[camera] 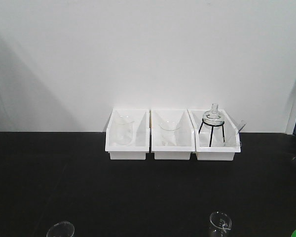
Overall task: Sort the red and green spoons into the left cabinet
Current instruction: 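Raise both held spoons away from the bench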
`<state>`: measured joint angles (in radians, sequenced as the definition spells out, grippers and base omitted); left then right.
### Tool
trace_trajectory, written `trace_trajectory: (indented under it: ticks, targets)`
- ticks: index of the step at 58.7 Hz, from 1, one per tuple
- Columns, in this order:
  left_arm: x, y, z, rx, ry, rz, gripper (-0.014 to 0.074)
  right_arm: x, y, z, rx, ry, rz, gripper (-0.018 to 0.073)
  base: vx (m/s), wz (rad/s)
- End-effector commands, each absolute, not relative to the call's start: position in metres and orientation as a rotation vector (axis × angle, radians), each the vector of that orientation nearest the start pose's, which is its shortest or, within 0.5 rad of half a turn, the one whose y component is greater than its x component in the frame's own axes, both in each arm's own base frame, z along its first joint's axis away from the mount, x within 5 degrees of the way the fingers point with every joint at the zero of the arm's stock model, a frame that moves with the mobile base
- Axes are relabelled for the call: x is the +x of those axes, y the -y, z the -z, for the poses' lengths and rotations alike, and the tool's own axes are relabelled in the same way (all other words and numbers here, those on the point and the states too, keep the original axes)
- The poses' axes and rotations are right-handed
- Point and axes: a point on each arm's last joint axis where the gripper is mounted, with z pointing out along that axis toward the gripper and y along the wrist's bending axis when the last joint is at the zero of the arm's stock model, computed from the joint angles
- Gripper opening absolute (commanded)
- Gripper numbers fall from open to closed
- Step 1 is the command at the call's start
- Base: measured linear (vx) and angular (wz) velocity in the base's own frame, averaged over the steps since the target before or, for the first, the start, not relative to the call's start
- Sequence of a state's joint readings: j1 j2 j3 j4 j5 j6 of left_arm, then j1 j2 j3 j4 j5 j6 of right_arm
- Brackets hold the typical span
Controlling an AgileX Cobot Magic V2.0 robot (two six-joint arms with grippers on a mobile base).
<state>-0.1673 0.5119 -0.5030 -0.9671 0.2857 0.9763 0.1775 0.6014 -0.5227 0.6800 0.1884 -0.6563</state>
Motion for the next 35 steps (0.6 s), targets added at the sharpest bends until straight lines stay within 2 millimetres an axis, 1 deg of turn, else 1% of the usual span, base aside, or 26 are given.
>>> trace_trajectory:
  ticks: [1, 35]
  targets:
    - [0.1045, 0.0367, -0.34, 0.289, -1.585, 0.3, 0.0, 0.1262, -0.0294, -0.3413, -0.177, -1.62, -0.219, -0.0004, 0.0, 0.0]
    - [0.1045, 0.0367, -0.34, 0.289, -1.585, 0.3, 0.0, 0.1263, -0.0293, -0.3414, -0.178, -1.619, -0.217, -0.0004, 0.0, 0.0]
